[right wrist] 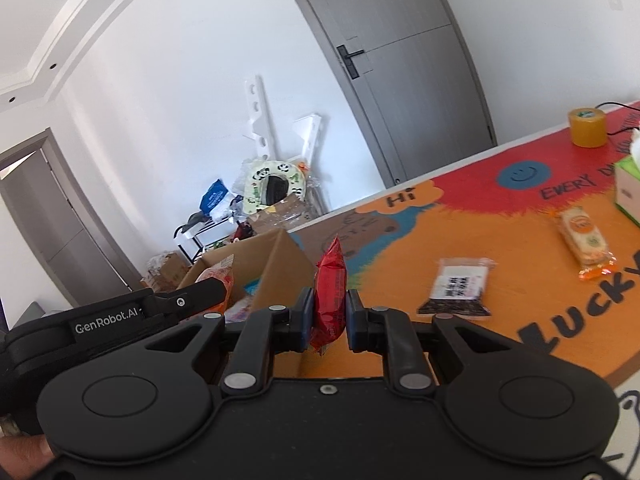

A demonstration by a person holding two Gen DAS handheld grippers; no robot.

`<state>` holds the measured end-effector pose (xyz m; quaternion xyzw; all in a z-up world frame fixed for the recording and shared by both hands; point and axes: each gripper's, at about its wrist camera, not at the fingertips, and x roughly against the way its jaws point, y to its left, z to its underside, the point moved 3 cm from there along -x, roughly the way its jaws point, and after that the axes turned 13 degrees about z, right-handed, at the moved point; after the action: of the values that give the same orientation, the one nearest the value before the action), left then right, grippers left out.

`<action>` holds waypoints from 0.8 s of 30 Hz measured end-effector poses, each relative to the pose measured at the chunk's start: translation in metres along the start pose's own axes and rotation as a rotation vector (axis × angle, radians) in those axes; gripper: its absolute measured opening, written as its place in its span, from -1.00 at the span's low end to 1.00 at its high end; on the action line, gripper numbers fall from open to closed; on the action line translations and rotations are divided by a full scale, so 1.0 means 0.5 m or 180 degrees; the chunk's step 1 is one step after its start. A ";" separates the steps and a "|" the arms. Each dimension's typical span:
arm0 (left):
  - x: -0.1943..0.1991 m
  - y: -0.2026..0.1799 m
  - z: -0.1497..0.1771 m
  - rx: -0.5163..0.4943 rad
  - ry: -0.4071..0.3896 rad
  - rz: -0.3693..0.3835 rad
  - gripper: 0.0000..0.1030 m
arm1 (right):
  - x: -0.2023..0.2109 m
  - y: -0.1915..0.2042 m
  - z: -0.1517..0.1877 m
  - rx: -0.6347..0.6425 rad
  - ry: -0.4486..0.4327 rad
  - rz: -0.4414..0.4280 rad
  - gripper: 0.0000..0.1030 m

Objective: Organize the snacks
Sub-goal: 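Carry the clear red-candy bag and red-wrapped snack over the cardboard box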

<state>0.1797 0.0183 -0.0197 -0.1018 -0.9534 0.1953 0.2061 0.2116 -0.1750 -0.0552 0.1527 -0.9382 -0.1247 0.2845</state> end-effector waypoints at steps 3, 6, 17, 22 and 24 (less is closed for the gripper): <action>0.004 0.023 -0.005 0.0032 -0.0013 -0.0032 -0.65 | -0.014 0.020 0.000 0.0010 0.0027 -0.0025 -0.65; 0.005 0.046 -0.005 0.0068 -0.0006 -0.0078 -0.65 | -0.025 0.042 0.003 0.0046 0.0047 -0.0055 -0.65; 0.019 0.129 -0.018 0.0242 -0.0048 -0.0263 -0.65 | -0.063 0.118 0.006 0.0182 0.0130 -0.0168 -0.65; 0.020 0.160 -0.030 0.0284 -0.0072 -0.0322 -0.65 | -0.081 0.148 0.004 0.0247 0.0146 -0.0207 -0.65; 0.019 0.177 -0.036 0.0300 -0.0077 -0.0348 -0.65 | -0.093 0.159 0.002 0.0276 0.0154 -0.0221 -0.65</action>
<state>0.1889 0.1066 -0.0377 -0.0374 -0.9497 0.2296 0.2096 0.2306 -0.0848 -0.0533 0.2002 -0.9297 -0.0899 0.2956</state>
